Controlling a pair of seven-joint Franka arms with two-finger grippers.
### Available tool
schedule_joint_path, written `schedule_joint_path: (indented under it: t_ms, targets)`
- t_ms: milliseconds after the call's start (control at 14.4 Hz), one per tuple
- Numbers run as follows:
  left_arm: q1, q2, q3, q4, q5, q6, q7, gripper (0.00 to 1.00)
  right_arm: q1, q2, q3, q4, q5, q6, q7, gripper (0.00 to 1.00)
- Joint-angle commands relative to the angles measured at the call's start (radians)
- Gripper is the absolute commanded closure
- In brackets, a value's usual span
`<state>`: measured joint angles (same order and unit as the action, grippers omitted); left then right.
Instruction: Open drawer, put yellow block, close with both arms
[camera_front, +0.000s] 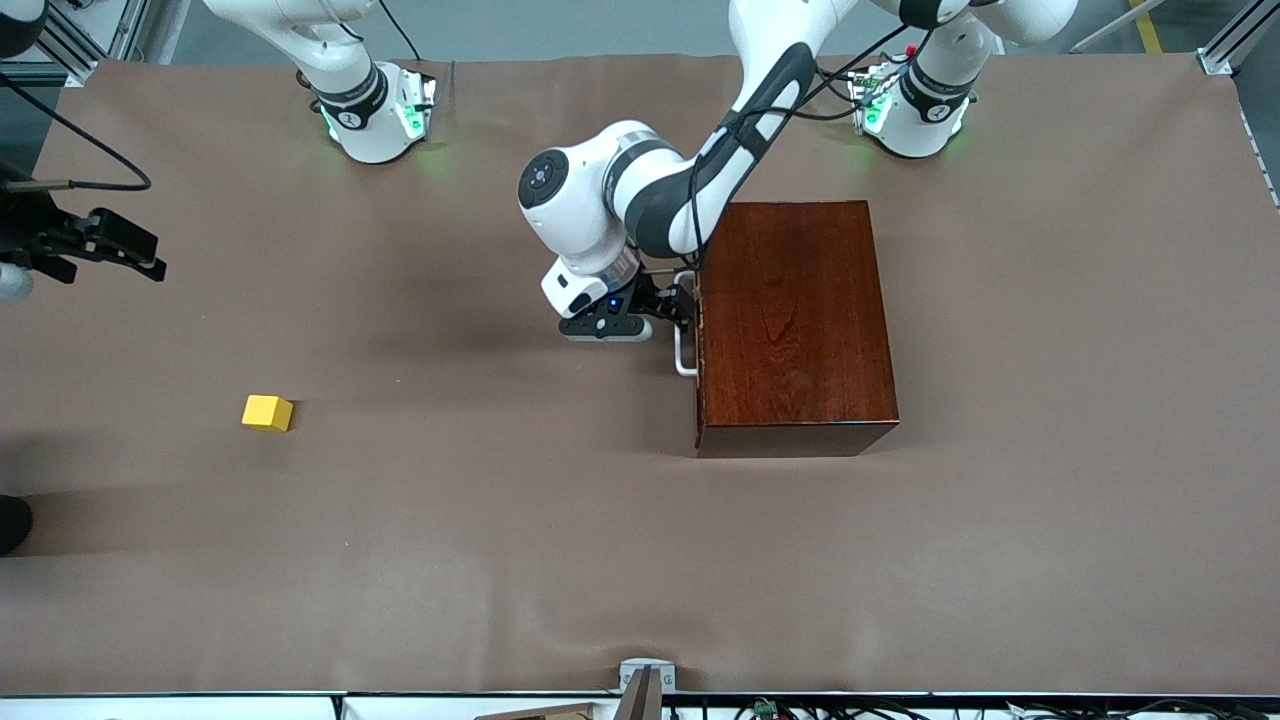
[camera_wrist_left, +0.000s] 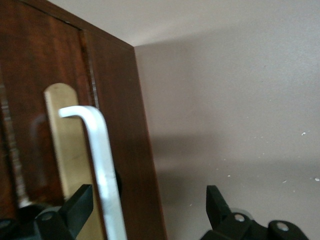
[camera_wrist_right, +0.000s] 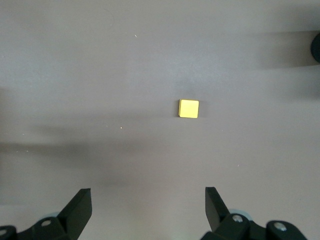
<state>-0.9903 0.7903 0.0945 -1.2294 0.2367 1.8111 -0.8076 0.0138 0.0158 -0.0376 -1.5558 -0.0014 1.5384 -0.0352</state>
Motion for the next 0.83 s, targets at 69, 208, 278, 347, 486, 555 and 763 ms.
schedule_joint_path:
  t_ms: [69, 208, 278, 347, 486, 555, 763]
  targets:
    - [-0.002, 0.035, -0.015, 0.042, 0.015, 0.043, -0.088, 0.00, 0.000, 0.036, 0.005, 0.020, -0.006, 0.043, 0.003, 0.00]
    - [-0.002, 0.036, -0.016, 0.042, -0.020, 0.109, -0.175, 0.00, 0.002, 0.052, 0.005, 0.020, -0.008, 0.069, 0.003, 0.00]
    - [-0.004, 0.038, -0.015, 0.042, -0.037, 0.146, -0.230, 0.00, 0.000, 0.059, 0.005, 0.020, -0.006, 0.080, 0.003, 0.00]
    - [-0.004, 0.044, -0.019, 0.042, -0.042, 0.168, -0.260, 0.00, -0.005, 0.067, 0.005, 0.020, -0.005, 0.081, 0.003, 0.00]
    - [-0.004, 0.046, -0.039, 0.044, -0.054, 0.215, -0.309, 0.00, -0.008, 0.078, 0.005, 0.020, -0.006, 0.091, 0.003, 0.00]
    - [-0.004, 0.046, -0.039, 0.044, -0.054, 0.238, -0.344, 0.00, -0.008, 0.087, 0.005, 0.020, -0.006, 0.101, 0.003, 0.00]
    - [-0.002, 0.059, -0.064, 0.045, -0.056, 0.335, -0.436, 0.00, -0.011, 0.128, 0.005, 0.019, -0.009, 0.134, 0.003, 0.00]
